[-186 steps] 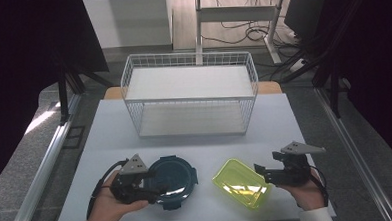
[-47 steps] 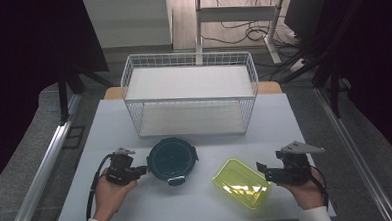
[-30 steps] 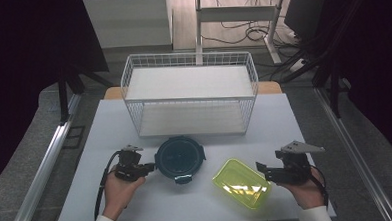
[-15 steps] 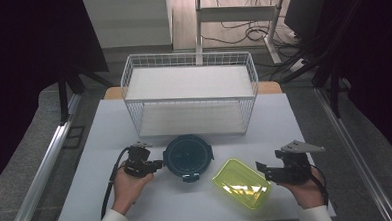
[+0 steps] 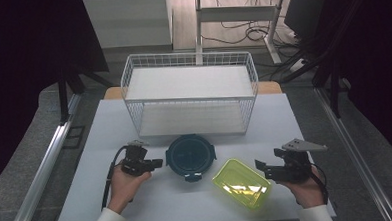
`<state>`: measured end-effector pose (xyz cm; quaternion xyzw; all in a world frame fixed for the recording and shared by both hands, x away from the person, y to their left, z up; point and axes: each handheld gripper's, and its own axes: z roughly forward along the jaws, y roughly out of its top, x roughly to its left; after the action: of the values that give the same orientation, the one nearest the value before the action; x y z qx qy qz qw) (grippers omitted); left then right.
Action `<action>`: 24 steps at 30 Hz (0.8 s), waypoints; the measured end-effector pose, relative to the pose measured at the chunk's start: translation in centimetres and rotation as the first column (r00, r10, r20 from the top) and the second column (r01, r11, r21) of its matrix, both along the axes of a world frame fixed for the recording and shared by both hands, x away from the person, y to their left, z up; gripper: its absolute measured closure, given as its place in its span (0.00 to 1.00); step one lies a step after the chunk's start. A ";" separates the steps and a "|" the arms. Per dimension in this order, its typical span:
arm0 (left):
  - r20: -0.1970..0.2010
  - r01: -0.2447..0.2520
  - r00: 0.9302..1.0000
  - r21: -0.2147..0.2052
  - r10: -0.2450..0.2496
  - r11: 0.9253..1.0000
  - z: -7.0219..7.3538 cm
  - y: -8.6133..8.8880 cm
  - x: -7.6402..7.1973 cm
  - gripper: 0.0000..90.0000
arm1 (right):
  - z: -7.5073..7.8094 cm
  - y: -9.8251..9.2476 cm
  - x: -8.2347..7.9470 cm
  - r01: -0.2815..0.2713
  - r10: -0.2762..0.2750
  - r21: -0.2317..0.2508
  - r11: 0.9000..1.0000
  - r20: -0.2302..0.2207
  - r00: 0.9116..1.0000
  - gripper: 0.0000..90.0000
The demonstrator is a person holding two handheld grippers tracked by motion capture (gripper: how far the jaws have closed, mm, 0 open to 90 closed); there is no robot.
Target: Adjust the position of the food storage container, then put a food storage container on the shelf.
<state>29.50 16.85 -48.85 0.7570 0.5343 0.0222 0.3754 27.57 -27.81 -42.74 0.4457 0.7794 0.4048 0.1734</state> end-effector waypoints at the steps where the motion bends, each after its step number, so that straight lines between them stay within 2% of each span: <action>1: 0.010 -0.005 1.000 -0.008 0.005 1.000 0.3 0.4 -0.2 1.00 | 0.1 0.1 0.0 -0.001 0.001 0.011 1.000 -0.001 1.000 0.20; 3: 0.032 -0.016 0.999 -0.014 0.017 1.000 0.8 1.0 -0.6 1.00 | 0.4 0.2 0.1 0.003 -0.003 0.044 0.999 -0.012 1.000 0.20; 5: 0.053 -0.018 0.998 -0.013 0.018 1.000 1.5 1.5 -1.1 0.93 | 0.7 0.4 0.2 0.004 -0.003 0.059 0.998 -0.021 1.000 0.20; 7: 0.068 -0.017 0.998 -0.010 0.017 1.000 1.8 1.6 -1.4 0.78 | 0.8 0.5 0.2 0.002 -0.001 0.061 0.998 -0.019 1.000 0.20; 8: 0.106 -0.027 0.994 -0.003 0.027 1.000 2.4 2.0 -2.1 0.70 | 1.1 0.7 0.3 -0.003 0.004 0.066 0.998 -0.013 1.000 0.20; 9: 0.114 -0.033 0.993 -0.010 0.034 0.999 2.6 2.2 -2.3 0.60 | 1.1 0.8 0.3 -0.008 0.009 0.066 0.998 -0.012 1.000 0.20; 11: 0.113 -0.029 0.993 -0.026 0.032 0.999 3.1 2.4 -2.4 0.46 | 1.1 1.0 0.3 -0.016 0.016 0.051 0.999 -0.007 1.000 0.20; 13: 0.114 -0.030 0.993 -0.018 0.032 0.999 3.3 2.4 -2.5 0.37 | 1.1 1.2 0.2 -0.022 0.023 0.049 0.999 -0.007 1.000 0.20; 16: 0.093 -0.026 0.995 -0.018 0.028 0.999 3.3 2.2 -2.8 0.32 | 1.4 1.4 0.0 -0.032 0.032 0.059 0.998 -0.002 0.999 0.20; 19: 0.093 -0.027 0.995 -0.017 0.029 0.999 3.3 2.0 -3.0 0.29 | 1.8 1.6 -0.3 -0.040 0.040 0.061 0.997 0.000 0.999 0.20; 24: 0.122 -0.042 0.991 -0.042 0.046 0.998 4.0 1.8 -3.2 0.22 | 2.5 2.0 -0.7 -0.055 0.055 0.084 0.995 0.004 0.998 0.20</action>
<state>26.33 18.67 -44.84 0.7347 0.5270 0.0666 0.4220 26.86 -25.79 -40.26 0.4306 0.7734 0.4424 0.1439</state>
